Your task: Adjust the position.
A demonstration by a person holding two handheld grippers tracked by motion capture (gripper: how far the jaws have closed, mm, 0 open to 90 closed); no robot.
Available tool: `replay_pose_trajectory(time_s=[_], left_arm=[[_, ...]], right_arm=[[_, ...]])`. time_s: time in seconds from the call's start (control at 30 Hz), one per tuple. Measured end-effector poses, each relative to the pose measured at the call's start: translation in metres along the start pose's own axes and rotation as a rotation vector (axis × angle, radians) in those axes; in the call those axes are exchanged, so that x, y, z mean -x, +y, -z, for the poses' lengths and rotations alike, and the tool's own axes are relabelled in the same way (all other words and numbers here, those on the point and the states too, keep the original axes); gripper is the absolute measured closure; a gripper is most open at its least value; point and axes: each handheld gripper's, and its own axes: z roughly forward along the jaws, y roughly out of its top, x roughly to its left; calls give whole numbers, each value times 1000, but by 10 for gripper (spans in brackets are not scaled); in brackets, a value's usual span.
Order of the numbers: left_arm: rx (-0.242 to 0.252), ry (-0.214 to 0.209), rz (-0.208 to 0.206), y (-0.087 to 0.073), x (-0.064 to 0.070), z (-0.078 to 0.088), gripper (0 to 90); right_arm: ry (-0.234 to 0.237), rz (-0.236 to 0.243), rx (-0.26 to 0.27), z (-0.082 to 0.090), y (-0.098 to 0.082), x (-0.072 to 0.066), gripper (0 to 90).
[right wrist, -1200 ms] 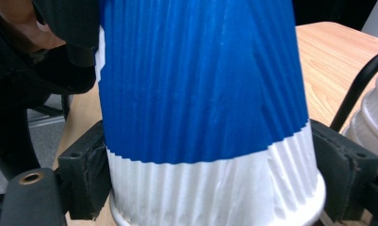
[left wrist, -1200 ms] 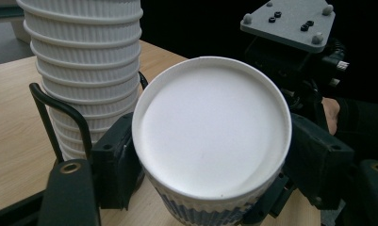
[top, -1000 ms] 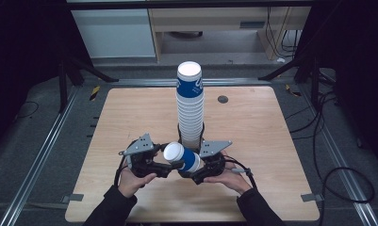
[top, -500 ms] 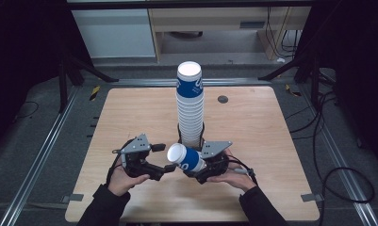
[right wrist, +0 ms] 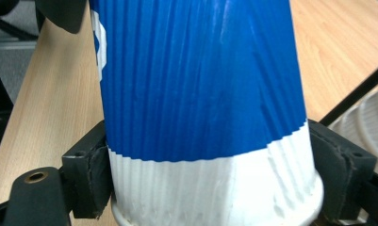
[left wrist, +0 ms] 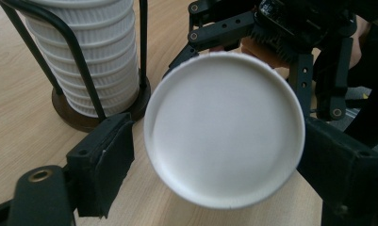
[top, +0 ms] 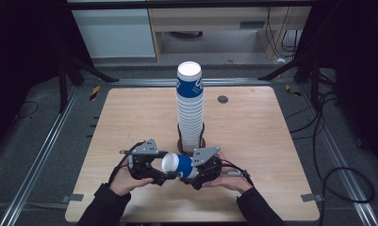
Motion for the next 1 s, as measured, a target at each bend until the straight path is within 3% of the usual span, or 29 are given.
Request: replay_pose_trajectory(time_s=[0.23,0.53,0.8,1.0], left_arm=[[-40,-17,-1,0,2,-6,221],[-31,-21,2,0,2,-4,257],[8,-12,6,1,0,3,260],[61,14,10,0,-4,14,261]], right_arm=[[6,17,-24,-5,0,-3,162],[0,16,-20,-5,1,-3,145],[-8,-35,7,0,1,2,67],[-11,-70,66,15,2,6,61]])
